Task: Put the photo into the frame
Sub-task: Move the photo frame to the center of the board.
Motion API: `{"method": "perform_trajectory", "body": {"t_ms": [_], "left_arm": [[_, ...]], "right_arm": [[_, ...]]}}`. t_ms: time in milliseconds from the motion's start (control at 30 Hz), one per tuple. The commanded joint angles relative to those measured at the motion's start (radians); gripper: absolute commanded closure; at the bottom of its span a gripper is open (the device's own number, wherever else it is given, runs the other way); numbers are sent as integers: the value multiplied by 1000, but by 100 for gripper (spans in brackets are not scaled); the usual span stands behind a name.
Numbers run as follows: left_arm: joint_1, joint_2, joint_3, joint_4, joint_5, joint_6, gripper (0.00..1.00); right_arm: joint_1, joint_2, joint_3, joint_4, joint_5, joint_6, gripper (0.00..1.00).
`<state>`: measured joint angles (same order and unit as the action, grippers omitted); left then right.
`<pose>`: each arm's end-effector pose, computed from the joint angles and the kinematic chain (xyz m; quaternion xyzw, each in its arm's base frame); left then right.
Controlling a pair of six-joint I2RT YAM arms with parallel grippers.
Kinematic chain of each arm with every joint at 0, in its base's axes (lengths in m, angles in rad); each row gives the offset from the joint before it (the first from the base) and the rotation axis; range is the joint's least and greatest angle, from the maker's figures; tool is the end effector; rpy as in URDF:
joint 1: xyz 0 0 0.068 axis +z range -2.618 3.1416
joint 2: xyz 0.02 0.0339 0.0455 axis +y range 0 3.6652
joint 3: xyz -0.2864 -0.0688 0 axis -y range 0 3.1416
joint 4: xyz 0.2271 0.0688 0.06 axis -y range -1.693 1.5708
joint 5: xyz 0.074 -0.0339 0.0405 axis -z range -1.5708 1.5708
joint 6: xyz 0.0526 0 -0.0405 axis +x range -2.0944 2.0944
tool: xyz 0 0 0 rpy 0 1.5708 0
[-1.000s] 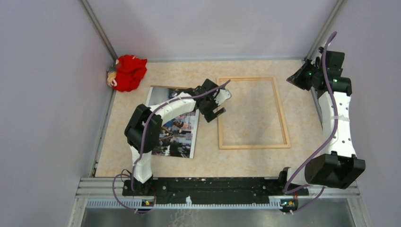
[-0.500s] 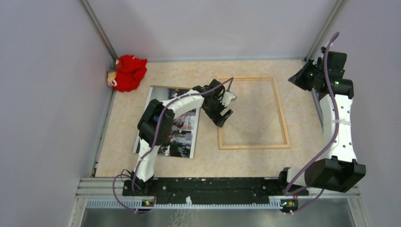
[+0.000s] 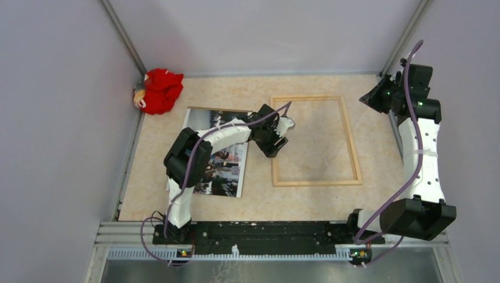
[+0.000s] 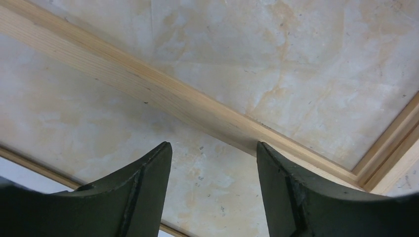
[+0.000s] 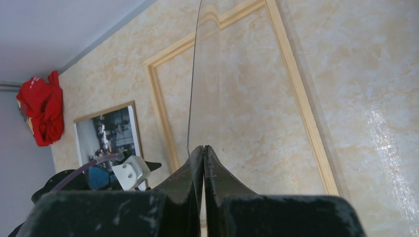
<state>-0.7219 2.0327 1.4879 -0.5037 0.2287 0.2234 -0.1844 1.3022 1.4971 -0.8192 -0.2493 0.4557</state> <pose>0.3189 -0.2967 0.1950 0.4632 0.8411 -0.1701 0.2214 0.2546 -0.0343 0.4194 0.2241 0.8562 0.1708 0.4331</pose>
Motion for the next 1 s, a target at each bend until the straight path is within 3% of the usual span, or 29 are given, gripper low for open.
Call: {"method": "perform_trajectory", "body": {"t_ms": [0, 100, 200, 400, 800, 967], "left_arm": [[23, 9, -93, -20, -219, 102, 31], [36, -3, -82, -32, -202, 75, 30], [45, -4, -1, -100, -78, 10, 19], [43, 35, 112, -148, 160, -91, 11], [38, 109, 95, -133, 194, -162, 13], [31, 98, 27, -84, 16, -124, 20]], "right_arm": [[-6, -43, 26, 19, -14, -1, 100], [-6, -46, 23, 20, -13, -3, 100], [-6, -47, 18, 23, -13, 0, 100], [-6, -49, 12, 26, -13, 1, 100], [-6, -57, -10, 36, -13, -3, 100], [-6, -57, -8, 38, -20, -1, 100]]}}
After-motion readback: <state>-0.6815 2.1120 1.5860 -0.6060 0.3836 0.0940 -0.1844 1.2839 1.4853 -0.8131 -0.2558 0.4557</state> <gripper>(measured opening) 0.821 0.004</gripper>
